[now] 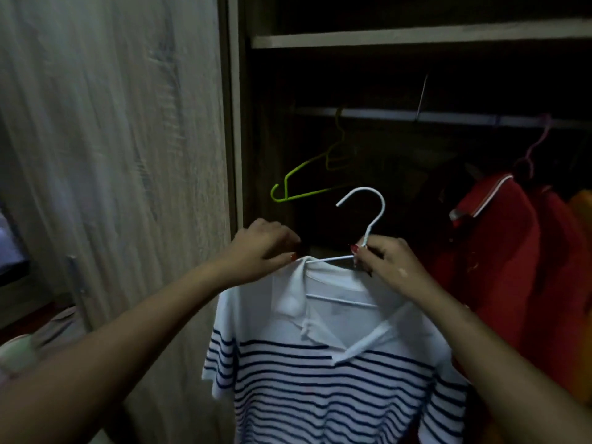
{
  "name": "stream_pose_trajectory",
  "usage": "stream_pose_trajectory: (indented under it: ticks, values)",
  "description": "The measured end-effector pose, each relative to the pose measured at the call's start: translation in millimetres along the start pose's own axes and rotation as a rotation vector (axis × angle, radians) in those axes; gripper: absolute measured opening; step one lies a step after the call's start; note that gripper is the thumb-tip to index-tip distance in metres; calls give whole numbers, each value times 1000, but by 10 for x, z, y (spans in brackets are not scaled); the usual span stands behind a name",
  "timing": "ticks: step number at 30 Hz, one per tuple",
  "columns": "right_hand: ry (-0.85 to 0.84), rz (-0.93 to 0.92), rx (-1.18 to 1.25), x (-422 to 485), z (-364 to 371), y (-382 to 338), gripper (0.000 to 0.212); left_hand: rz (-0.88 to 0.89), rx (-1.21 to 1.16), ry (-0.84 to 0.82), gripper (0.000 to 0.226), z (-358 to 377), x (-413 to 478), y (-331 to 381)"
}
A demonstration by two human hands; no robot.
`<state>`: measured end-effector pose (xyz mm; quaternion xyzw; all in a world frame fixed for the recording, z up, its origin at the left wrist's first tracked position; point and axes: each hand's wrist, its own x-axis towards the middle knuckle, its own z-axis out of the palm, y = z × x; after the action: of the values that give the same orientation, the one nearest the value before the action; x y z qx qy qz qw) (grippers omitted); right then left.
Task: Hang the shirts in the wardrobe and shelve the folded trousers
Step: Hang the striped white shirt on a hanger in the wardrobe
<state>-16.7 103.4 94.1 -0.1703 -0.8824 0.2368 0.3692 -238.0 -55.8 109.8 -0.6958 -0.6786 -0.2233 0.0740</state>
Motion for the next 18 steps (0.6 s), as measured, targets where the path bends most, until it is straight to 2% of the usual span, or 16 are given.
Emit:
stream_pose_trajectory:
  ticks: [1, 3, 5, 7, 8, 11, 12, 13, 14, 15, 18]
  values:
    - [-5, -15, 43, 36, -27, -46, 27, 15, 57, -35, 46, 54, 10, -23]
    - [-1, -43, 107, 104, -121, -113, 25, 51, -58, -52, 43, 158, -11, -2]
    - [-31, -97, 76, 140, -244, -159, 23, 82, -137, 38, 34, 224, -16, 41]
    - [-100, -95, 26, 127, -405, -115, 15, 78, -125, 144, 36, 233, -14, 30]
    - [-134, -44, -1, 112, -525, -44, 19, 71, -115, 173, 39, 231, -7, -3]
    - [-287, 103, -191, 2, -892, 187, 54, 38, -123, 201, 48, 222, 22, -136]
    - [-339, 129, -228, -39, -957, 232, 54, 46, -119, 196, 48, 208, 31, -140]
    - [-361, 144, -240, -79, -980, 271, 42, 58, -114, 190, 47, 204, 45, -148]
    - [-361, 141, -218, -112, -979, 287, 27, 67, -105, 180, 44, 195, 55, -140]
    - [-342, 116, -200, -135, -985, 273, 20, 74, -85, 176, 42, 190, 67, -136]
    - [-184, 81, -79, -193, -1030, 204, 30, 94, 77, 117, 25, 150, 92, -99]
